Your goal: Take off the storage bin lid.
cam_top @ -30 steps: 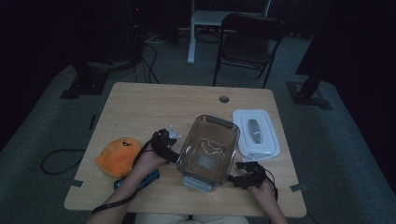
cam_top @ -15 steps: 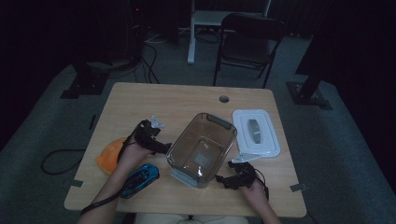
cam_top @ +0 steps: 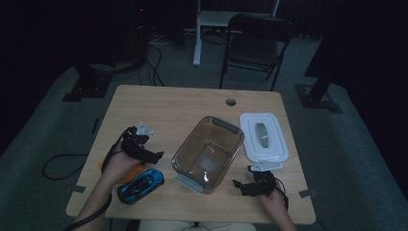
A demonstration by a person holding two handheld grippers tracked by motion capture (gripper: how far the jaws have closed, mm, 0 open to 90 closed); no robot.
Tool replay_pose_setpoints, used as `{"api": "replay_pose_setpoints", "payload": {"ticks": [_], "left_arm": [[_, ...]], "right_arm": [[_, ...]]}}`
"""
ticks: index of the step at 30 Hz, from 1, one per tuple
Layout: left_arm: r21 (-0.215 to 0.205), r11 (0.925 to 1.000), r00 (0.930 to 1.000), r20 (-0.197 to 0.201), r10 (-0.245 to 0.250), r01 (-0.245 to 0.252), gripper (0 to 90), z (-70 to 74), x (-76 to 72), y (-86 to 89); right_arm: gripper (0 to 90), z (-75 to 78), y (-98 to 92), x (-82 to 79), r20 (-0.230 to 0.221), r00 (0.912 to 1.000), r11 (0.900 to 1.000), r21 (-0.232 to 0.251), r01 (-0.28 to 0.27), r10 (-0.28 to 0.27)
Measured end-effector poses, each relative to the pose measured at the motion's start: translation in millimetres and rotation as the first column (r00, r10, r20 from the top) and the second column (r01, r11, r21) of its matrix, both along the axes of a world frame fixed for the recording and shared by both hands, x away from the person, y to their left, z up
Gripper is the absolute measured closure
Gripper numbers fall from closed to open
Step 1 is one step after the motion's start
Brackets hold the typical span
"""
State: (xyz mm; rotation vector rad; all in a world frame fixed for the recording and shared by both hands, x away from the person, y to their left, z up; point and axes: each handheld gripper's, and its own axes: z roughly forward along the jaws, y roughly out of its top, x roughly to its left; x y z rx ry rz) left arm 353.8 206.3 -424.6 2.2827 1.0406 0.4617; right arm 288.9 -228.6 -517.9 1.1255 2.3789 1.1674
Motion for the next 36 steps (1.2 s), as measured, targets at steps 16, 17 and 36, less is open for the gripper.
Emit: {"api": "replay_pose_setpoints", "payload": {"ticks": [16,17,36], "left_arm": [[0.024,0.9964,0.9965,0.021,0.08,-0.081,0.3,2.6,-29.3,49.4],[0.035,0.9961,0.9966,0.023,0.08,-0.08,0.3,1.4,-31.0,51.2],[0.087,0.9842,0.9844,-0.072,0.161,-0.154,0.3,-31.8,-39.5,75.1]], "right_arm": [[13.2,-5.1,-30.1,-14.8,-0.004,0.998,0.998,-0.026,0.063,-0.063],[13.2,-5.5,-30.6,-15.2,-0.005,0.998,0.998,-0.031,0.063,-0.064],[13.4,-8.9,-30.7,-16.7,-0.003,0.997,0.995,-0.057,0.078,-0.078]]}}
